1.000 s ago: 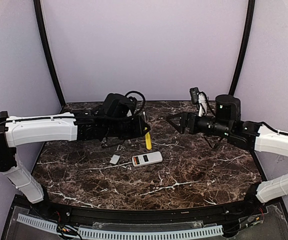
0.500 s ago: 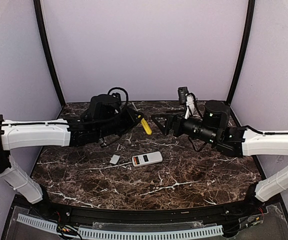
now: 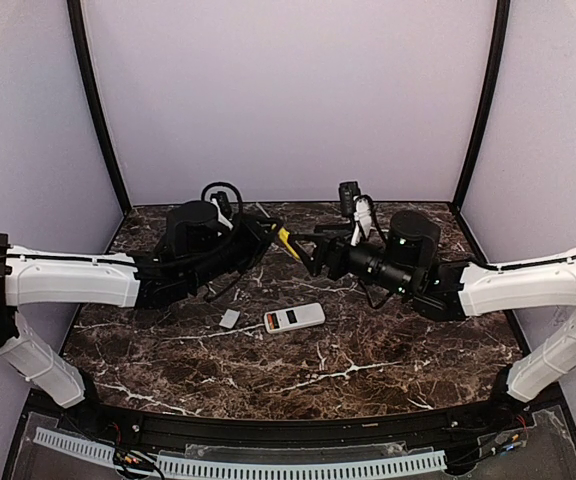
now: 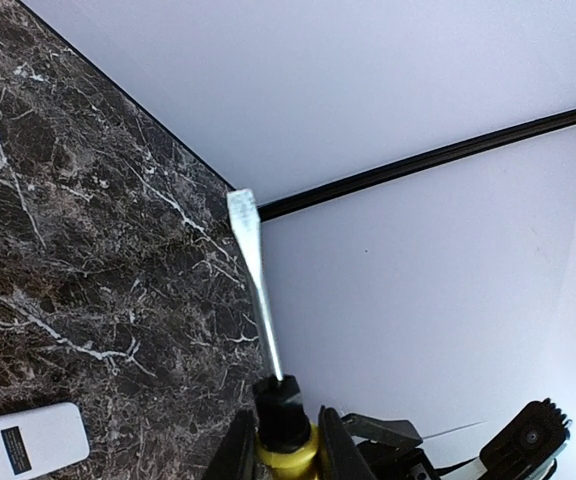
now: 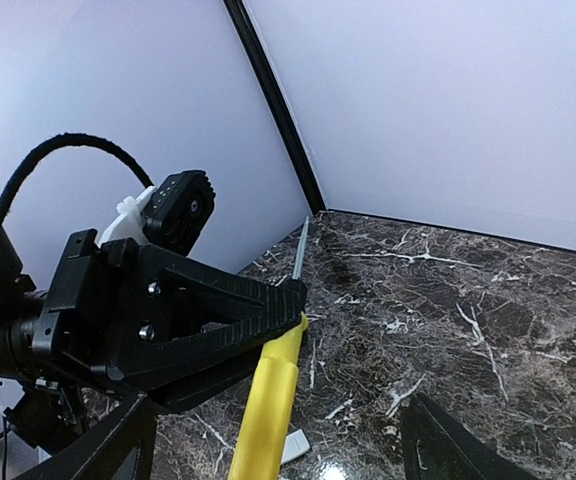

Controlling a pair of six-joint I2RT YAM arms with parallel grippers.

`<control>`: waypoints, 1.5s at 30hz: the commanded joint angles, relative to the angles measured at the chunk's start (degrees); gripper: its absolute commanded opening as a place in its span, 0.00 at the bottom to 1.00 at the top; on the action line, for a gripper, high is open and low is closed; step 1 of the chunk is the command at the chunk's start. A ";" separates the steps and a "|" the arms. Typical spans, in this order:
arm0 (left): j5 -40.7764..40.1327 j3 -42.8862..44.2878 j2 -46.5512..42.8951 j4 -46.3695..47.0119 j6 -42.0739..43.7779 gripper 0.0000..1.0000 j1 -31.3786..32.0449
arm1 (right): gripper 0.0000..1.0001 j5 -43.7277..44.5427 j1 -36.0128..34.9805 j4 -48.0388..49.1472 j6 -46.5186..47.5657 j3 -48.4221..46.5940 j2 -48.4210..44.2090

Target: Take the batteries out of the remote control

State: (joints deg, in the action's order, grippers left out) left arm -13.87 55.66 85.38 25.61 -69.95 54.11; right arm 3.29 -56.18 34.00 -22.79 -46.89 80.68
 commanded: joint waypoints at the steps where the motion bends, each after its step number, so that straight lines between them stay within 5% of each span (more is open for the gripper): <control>1: -0.93 -2.14 -1.71 8.62 -3.42 0.00 -0.29 | 0.82 1.30 -1.13 4.70 -0.09 -1.10 2.22; 28: -1.38 -6.98 -1.55 21.50 -5.96 0.00 -0.31 | 0.48 1.24 -1.60 9.34 -0.16 -6.90 8.94; 45: -2.52 -8.26 -2.02 23.16 -5.85 0.00 -0.26 | 0.42 1.09 -1.65 7.40 -1.83 -9.08 10.94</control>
State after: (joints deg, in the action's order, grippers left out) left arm -15.57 48.16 85.36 46.50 -75.77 54.11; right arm 4.34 -57.39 40.66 -23.49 -54.37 90.78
